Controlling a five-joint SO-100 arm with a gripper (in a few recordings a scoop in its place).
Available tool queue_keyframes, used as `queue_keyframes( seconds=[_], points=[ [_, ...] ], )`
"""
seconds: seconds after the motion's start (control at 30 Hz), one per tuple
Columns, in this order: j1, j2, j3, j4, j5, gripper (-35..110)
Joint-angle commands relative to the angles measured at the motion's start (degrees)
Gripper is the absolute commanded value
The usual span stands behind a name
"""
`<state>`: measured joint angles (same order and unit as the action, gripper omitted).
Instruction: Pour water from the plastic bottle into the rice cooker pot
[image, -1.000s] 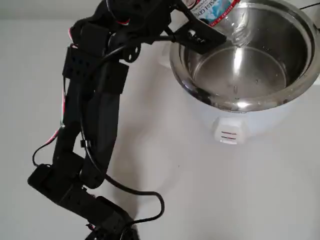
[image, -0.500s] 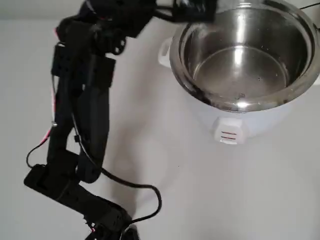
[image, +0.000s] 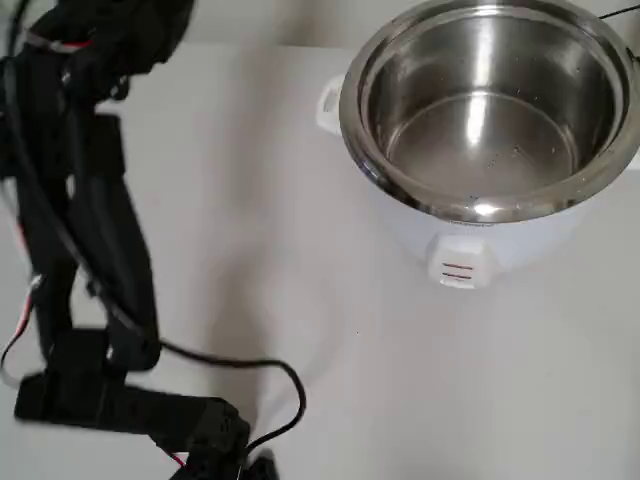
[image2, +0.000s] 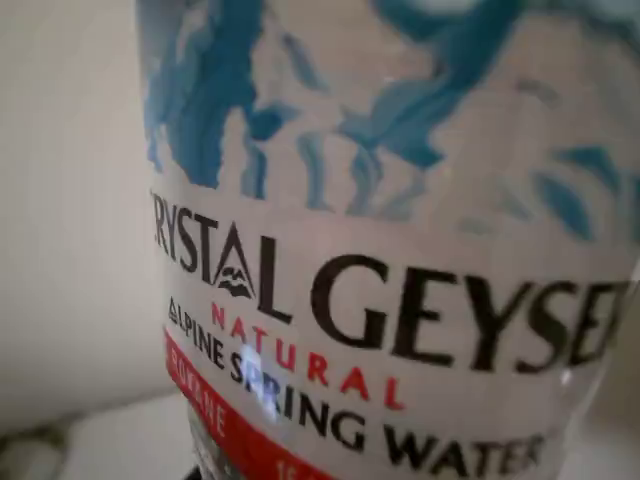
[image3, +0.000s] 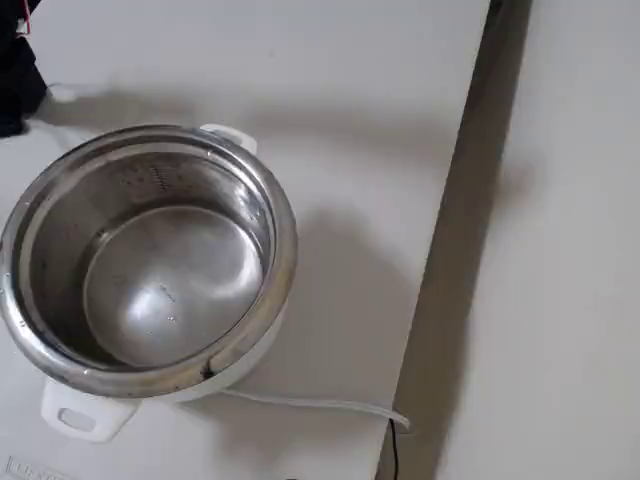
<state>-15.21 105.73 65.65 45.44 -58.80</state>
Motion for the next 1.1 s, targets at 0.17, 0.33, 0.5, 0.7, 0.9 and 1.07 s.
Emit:
queue_keyframes(
  seconds=[0.17,0.33,0.5,0.7,0.9,1.07],
  points=[
    [-3.25,26.81,63.19,-45.44,-18.63,6],
    [-3.34,16.96,79.8,-71.72,-18.63,6],
    [-2.81,-8.09,78.31,-97.65,-19.69,6],
    [-0.88,-34.1,66.53,-114.96,-21.18,7],
    [1.32,-51.42,52.56,-121.11,-23.03,13],
    [3.52,-59.24,43.24,-120.94,-24.35,20]
  ],
)
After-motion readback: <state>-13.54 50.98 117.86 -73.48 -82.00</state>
